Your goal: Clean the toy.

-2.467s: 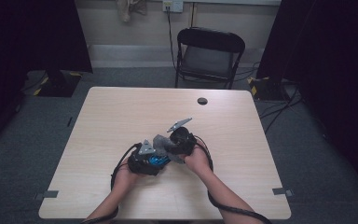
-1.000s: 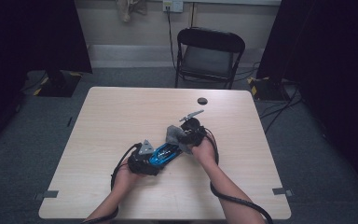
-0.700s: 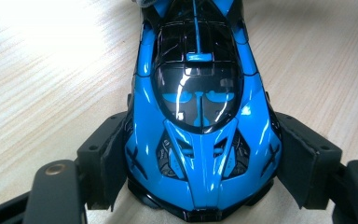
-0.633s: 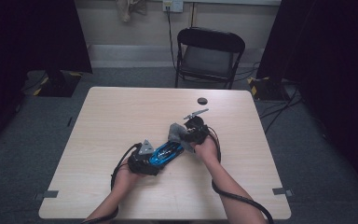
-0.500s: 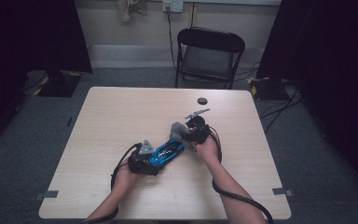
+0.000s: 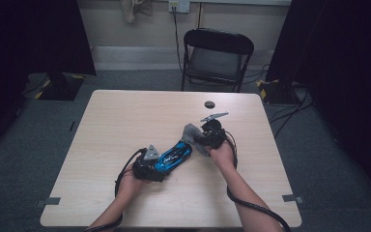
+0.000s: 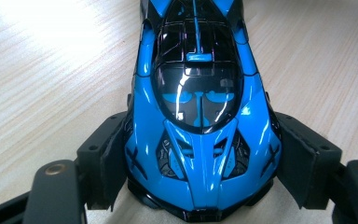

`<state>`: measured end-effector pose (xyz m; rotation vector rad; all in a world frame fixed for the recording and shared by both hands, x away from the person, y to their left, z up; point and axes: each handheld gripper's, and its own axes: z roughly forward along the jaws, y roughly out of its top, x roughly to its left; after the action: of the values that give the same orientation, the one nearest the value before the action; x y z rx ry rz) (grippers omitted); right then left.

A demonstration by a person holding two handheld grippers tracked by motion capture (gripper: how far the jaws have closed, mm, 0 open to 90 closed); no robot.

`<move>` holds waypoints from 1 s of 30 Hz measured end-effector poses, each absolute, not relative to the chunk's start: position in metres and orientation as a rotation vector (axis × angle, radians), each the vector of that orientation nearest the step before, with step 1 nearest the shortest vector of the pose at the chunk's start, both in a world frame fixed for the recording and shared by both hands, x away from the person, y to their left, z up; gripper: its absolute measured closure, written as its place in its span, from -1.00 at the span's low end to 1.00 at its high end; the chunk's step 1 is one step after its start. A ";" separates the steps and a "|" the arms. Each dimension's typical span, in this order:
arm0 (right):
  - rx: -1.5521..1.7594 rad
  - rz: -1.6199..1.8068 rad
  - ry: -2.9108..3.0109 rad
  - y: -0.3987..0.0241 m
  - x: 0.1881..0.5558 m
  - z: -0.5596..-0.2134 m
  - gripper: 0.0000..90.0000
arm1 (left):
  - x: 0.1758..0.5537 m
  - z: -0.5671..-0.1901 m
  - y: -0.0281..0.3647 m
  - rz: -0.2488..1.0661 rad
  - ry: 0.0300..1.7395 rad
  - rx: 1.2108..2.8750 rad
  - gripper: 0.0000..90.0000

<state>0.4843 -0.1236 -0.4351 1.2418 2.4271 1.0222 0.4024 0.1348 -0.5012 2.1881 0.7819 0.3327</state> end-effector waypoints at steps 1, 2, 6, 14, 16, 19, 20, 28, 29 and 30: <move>1.221 1.037 2.429 -0.123 0.481 -0.431 0.63 | 0.402 -0.501 0.135 0.332 0.782 2.186 -0.43; 1.221 1.037 2.429 -0.123 0.481 -0.431 0.63 | 0.402 -0.501 0.135 0.332 0.782 2.186 -0.43; 1.168 1.063 2.446 -0.117 0.471 -0.422 0.63 | 0.403 -0.501 0.135 0.333 0.780 2.187 -0.43; 1.087 1.115 2.493 -0.098 0.457 -0.417 0.63 | 0.402 -0.501 0.135 0.333 0.781 2.189 -0.43; 1.057 1.120 2.515 -0.091 0.452 -0.417 0.63 | 0.403 -0.501 0.135 0.333 0.780 2.189 -0.43; 1.017 1.124 2.548 -0.079 0.444 -0.422 0.62 | 0.402 -0.501 0.135 0.332 0.780 2.185 -0.43; 1.014 1.124 2.556 -0.076 0.443 -0.424 0.62 | 0.402 -0.501 0.135 0.333 0.781 2.188 -0.43; 0.976 1.130 2.609 -0.055 0.434 -0.435 0.62 | 0.402 -0.501 0.135 0.332 0.782 2.188 -0.43; 0.972 1.145 2.615 -0.053 0.433 -0.436 0.62 | 0.402 -0.501 0.135 0.333 0.783 2.188 -0.43; 0.956 1.160 2.622 -0.050 0.432 -0.438 0.62 | 0.403 -0.501 0.135 0.339 0.780 2.190 -0.43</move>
<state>0.4319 -0.0502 -0.4376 0.9564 2.6222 1.1597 0.4025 0.1350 -0.5011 2.1903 0.7797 0.3388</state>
